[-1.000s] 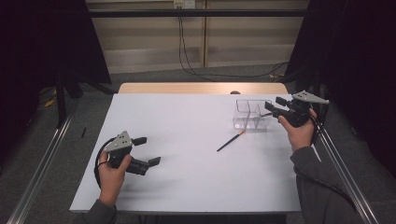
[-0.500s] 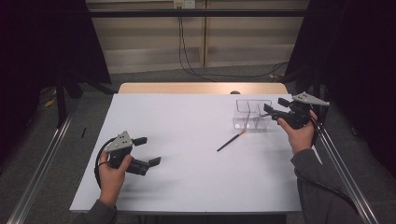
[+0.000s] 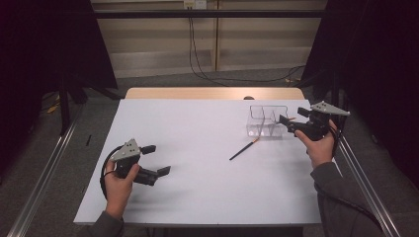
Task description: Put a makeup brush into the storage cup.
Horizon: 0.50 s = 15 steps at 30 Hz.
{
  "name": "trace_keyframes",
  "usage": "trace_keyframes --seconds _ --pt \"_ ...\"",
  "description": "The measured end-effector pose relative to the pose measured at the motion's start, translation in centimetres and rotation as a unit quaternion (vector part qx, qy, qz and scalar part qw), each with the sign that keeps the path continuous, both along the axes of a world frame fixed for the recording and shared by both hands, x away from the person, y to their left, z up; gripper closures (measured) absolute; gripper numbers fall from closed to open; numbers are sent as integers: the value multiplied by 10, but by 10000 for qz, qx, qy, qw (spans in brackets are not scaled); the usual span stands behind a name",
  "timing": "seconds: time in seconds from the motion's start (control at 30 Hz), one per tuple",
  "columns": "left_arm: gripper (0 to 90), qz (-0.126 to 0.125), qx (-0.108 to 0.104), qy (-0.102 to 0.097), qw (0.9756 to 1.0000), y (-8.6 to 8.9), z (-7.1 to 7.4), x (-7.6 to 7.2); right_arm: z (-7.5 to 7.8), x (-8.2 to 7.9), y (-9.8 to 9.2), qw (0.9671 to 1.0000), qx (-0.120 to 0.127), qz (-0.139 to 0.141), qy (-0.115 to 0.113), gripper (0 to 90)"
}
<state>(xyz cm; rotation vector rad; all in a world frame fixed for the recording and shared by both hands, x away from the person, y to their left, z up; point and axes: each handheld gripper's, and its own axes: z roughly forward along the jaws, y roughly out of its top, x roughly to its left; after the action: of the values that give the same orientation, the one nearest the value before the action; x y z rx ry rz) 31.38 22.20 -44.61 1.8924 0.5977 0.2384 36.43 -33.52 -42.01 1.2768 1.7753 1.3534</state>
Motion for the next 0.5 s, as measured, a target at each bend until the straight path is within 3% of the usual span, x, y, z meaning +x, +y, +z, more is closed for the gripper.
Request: trace_keyframes --seconds 0.5 --pt "18 35 53 -17 10000 0 1 -1 1 -12 4 9999 -145 90 -13 73"
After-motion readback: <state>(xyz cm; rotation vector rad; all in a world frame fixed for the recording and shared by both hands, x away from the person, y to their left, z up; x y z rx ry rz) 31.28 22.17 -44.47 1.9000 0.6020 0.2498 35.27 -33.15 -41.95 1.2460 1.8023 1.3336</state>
